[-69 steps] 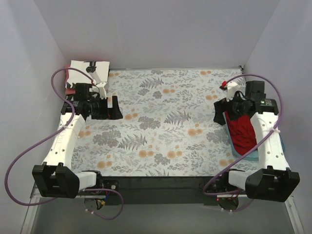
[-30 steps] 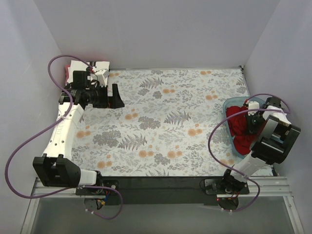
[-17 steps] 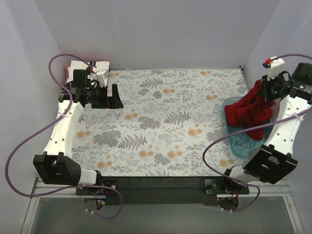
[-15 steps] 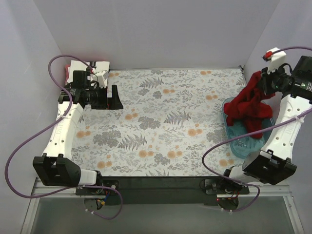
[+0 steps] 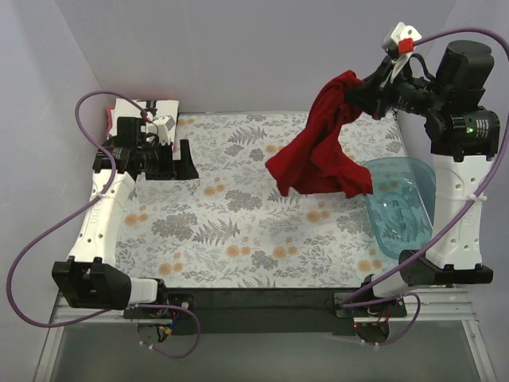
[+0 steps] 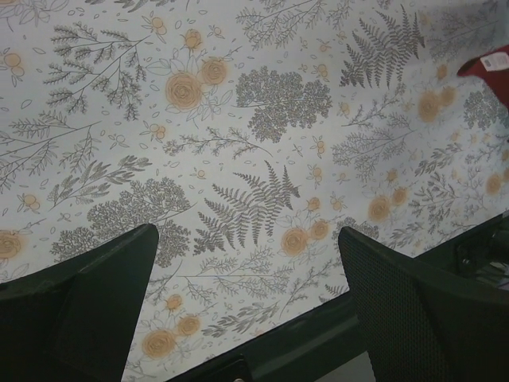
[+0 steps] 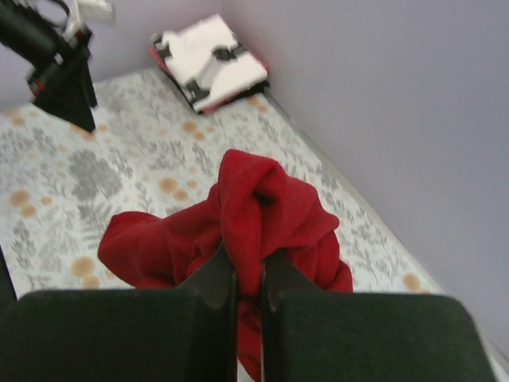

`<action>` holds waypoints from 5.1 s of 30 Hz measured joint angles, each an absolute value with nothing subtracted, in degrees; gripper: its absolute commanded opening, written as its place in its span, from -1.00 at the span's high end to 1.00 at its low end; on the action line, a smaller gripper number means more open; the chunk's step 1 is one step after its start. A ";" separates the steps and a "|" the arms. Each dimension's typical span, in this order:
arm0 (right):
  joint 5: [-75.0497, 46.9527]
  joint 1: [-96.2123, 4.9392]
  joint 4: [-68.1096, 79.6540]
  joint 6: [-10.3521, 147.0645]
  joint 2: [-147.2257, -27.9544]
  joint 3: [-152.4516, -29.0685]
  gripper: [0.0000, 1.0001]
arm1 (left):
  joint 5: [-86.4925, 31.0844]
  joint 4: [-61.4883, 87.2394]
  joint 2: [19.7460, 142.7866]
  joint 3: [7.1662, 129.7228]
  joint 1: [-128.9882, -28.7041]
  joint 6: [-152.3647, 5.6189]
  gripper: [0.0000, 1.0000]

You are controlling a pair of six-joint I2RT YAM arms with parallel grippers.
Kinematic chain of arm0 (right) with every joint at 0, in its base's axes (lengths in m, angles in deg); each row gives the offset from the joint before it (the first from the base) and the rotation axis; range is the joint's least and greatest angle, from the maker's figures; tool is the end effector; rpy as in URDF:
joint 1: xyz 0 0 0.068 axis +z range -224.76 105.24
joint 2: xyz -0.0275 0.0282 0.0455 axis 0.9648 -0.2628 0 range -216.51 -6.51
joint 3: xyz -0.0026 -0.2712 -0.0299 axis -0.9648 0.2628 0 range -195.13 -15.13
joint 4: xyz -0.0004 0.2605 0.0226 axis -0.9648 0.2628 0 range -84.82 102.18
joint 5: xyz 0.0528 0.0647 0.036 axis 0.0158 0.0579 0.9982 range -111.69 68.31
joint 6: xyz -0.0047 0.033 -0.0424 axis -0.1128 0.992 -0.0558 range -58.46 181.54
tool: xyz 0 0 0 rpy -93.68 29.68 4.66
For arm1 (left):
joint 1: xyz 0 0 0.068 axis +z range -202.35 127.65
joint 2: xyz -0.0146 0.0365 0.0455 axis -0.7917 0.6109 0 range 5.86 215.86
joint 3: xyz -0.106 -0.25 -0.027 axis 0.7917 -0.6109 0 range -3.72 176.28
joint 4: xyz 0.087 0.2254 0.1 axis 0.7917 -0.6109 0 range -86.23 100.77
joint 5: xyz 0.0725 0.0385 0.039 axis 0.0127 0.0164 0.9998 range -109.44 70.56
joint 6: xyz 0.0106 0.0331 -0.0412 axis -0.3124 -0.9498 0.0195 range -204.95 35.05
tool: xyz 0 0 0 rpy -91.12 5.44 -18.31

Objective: Fold and stack the t-shirts
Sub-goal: Move the tshirt to the center of the board, then flatten the tshirt out

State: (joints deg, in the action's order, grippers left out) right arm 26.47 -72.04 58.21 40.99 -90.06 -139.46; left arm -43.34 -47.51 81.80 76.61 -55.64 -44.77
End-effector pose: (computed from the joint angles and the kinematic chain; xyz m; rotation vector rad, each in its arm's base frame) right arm 0.2307 0.0377 0.5606 -0.9081 1.4849 0.5183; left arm 0.2570 -0.0292 0.3623 -0.6495 2.5114 -0.8212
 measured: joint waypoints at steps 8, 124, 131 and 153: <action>30.76 -65.20 35.98 59.26 -88.94 -139.57 0.97 | -42.32 -47.47 79.70 76.54 -55.48 -44.40 -0.96; -9.94 -55.63 61.78 8.29 -57.67 -73.25 0.86 | -62.29 -64.49 68.60 72.83 -39.33 -85.97 1.00; -4.59 -53.66 70.52 0.44 -64.09 -61.45 0.70 | -55.26 -59.75 80.14 60.44 -39.31 -86.43 1.00; 2.80 -57.55 58.65 13.71 -93.86 -81.82 -0.11 | -54.25 -50.44 95.46 62.91 -39.29 -81.07 1.00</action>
State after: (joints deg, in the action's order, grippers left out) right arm 2.80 -57.55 58.65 13.71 -93.86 -81.82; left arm -54.25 -50.44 95.46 62.91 -39.29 -81.07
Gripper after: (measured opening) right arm 0.573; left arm 0.033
